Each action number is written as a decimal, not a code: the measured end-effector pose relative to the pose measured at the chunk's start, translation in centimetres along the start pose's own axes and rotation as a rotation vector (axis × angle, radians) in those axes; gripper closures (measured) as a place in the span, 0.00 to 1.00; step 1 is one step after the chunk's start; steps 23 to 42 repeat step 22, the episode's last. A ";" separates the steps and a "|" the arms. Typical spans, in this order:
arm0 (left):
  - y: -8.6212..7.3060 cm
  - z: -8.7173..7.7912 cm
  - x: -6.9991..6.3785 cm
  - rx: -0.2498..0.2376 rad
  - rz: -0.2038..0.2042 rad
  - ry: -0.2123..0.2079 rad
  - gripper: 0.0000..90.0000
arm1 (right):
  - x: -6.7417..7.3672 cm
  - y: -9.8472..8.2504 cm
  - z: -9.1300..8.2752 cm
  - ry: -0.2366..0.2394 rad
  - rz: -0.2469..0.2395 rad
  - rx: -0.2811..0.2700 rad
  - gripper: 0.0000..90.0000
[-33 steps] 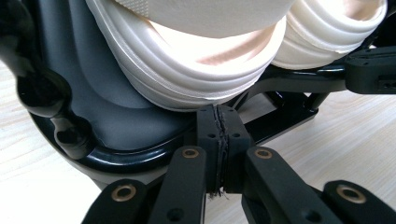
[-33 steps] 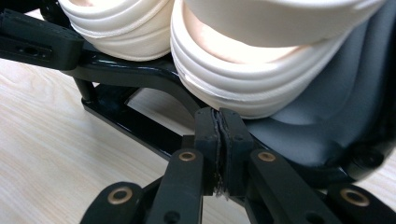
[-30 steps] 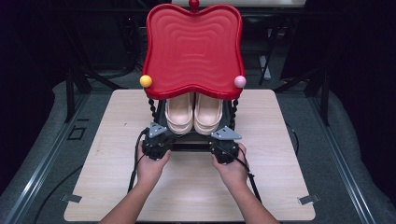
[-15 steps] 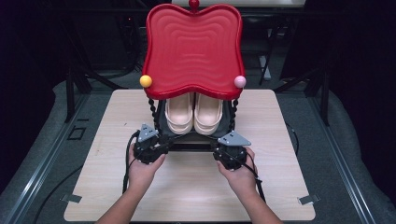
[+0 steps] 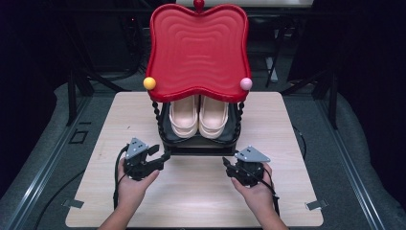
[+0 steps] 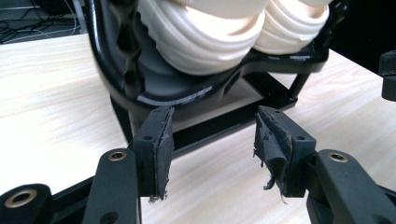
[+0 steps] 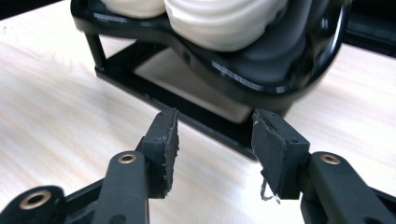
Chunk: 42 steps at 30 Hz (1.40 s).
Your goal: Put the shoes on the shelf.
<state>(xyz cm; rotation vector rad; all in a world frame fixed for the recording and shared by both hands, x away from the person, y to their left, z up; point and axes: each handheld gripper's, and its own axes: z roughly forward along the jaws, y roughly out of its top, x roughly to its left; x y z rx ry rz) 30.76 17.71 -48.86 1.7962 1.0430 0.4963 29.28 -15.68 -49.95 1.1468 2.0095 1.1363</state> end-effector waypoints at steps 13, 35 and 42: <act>-4.8 -2.9 2.4 0.022 -0.048 0.044 0.51 | -0.7 -3.1 -0.9 -0.017 0.011 0.026 0.51; -6.7 -2.7 3.8 0.039 -0.034 0.074 0.50 | -0.9 -4.6 -0.4 -0.014 0.004 0.046 0.47; -6.7 -2.7 3.8 0.039 -0.034 0.074 0.50 | -0.9 -4.6 -0.4 -0.014 0.004 0.046 0.47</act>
